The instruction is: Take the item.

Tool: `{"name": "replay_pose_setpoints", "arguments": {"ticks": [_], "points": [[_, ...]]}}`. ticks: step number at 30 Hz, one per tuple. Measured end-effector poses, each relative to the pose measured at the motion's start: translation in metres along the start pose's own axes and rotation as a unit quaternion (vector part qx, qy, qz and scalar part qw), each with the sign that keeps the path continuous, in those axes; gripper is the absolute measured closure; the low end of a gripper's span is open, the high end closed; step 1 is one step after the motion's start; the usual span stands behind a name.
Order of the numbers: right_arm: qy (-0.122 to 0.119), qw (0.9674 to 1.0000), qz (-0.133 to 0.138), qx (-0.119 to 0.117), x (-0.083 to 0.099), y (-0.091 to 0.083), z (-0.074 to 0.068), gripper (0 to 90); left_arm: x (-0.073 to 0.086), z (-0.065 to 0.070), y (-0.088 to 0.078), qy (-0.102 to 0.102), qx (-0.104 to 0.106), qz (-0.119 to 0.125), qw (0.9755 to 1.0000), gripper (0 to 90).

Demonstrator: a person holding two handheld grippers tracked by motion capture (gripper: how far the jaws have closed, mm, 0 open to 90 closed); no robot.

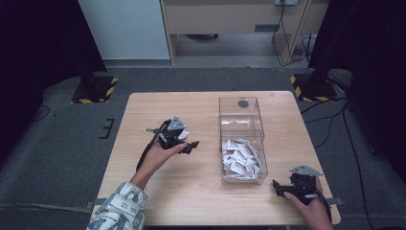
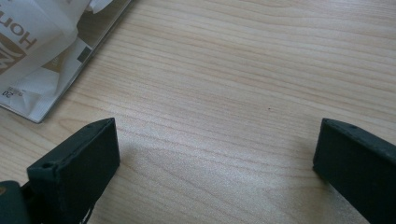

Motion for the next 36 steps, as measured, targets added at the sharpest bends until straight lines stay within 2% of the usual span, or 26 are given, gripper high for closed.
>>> {"name": "replay_pose_setpoints", "arguments": {"ticks": [3, 7, 11, 13, 20, 25, 31, 33, 36], "points": [[0.0, 1.0, 0.0, 0.0, 0.0, 0.0, 0.0, 0.8, 0.006, 0.001, -0.006, 0.002, 0.003, -0.005, 1.0, 6.4], [0.0, 1.0, 0.0, 0.0, 0.0, 0.0, 0.0, 0.8, 0.014, -0.001, -0.013, -0.011, -0.002, -0.002, 0.9999, 5.9], [0.0, 1.0, 0.0, 0.0, 0.0, 0.0, 0.0, 0.8, 0.023, -0.003, -0.016, -0.004, -0.009, -0.009, 0.9999, 5.3], [0.0, 1.0, 0.0, 0.0, 0.0, 0.0, 0.0, 0.8, 0.028, -0.004, -0.016, -0.01, -0.013, -0.012, 0.9998, 5.2], [0.0, 1.0, 0.0, -0.001, 0.0, 0.0, 0.0, 0.8, 0.045, 0.002, -0.025, -0.016, -0.016, -0.013, 0.9997, 5.0], [0.0, 1.0, 0.0, 0.0, 0.0, 0.0, 0.0, 0.8, 0.062, 0.001, -0.035, -0.024, -0.02, -0.014, 0.9994, 4.9], [0.0, 1.0, 0.0, 0.0, 0.0, 0.0, 0.0, 0.8, 0.087, -0.004, -0.047, -0.034, -0.033, -0.033, 0.9983, 4.9], [0.0, 1.0, 0.0, 0.0, 0.0, 0.0, 0.0, 0.8, 0.097, -0.008, -0.049, -0.035, -0.041, -0.049, 0.9973, 4.8], [0.0, 1.0, 0.0, 0.0, 0.0, 0.0, 0.0, 0.8, 0.112, -0.016, -0.049, -0.049, -0.047, -0.067, 0.9955, 4.4]]}}
Point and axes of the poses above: each handheld gripper's, and its own axes: y roughly forward along the jaws, x roughly out of its underside, z roughly to its right, the point moved 7 cm from there along y, roughly forward along the jaws, and after that the axes turned 11 degrees about -y, right-handed, at the moved point
